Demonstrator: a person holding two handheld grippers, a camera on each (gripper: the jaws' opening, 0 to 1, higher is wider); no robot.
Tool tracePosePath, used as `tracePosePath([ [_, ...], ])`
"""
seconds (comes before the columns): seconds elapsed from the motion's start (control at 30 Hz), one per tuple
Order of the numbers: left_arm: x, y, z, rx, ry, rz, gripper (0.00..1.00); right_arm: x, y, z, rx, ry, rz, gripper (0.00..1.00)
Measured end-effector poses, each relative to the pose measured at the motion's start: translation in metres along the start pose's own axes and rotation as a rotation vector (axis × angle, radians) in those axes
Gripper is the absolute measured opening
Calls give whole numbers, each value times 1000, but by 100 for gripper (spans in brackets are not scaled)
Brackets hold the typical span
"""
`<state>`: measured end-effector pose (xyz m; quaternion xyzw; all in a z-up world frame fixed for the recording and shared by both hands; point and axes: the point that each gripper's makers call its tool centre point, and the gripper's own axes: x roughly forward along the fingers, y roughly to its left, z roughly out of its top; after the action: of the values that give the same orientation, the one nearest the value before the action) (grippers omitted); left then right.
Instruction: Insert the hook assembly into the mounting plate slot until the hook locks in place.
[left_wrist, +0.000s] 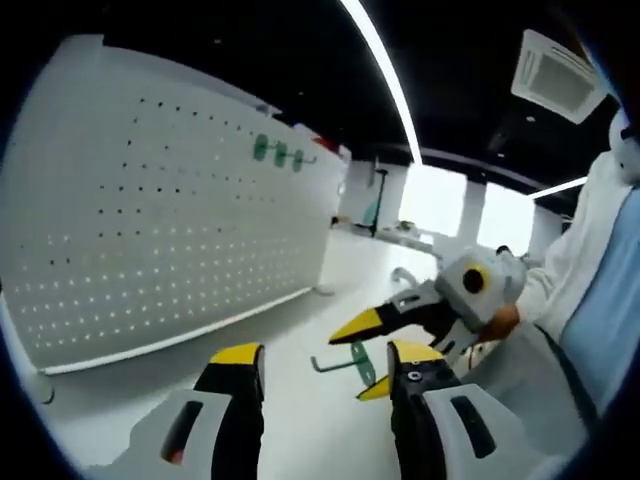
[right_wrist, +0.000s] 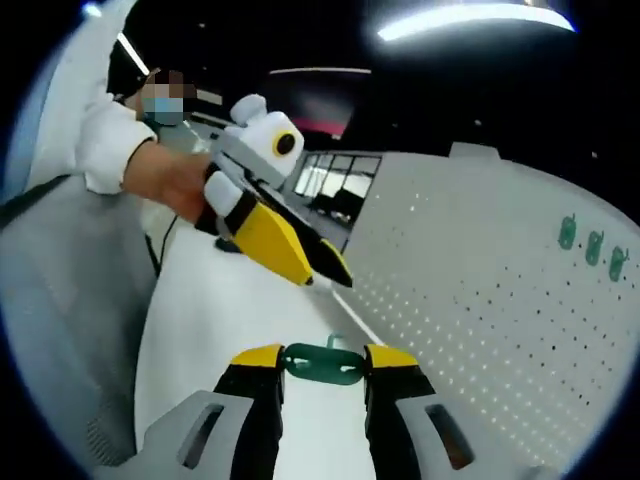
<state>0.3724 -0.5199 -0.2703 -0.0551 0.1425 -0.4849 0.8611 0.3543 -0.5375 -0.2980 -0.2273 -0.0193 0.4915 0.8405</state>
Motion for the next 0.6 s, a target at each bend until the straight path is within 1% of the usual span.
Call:
tracePosePath([
  [0.1, 1, -1, -3, -12, 14, -8, 46, 1, 2, 5, -16, -12, 8, 30],
  [0.23, 2, -4, -7, -26, 28, -28, 41, 1, 4, 11, -31, -34, 19, 30],
  [0.33, 2, -5, -9, -38, 38, -34, 40, 1, 8, 15, -57, -51, 40, 30],
  [0.5, 2, -7, -12, -77, 43, -53, 36, 2, 12, 18, -79, -58, 53, 30],
  [0.6, 2, -8, -14, -102, 48, -70, 32, 2, 13, 20, -96, -65, 58, 30],
])
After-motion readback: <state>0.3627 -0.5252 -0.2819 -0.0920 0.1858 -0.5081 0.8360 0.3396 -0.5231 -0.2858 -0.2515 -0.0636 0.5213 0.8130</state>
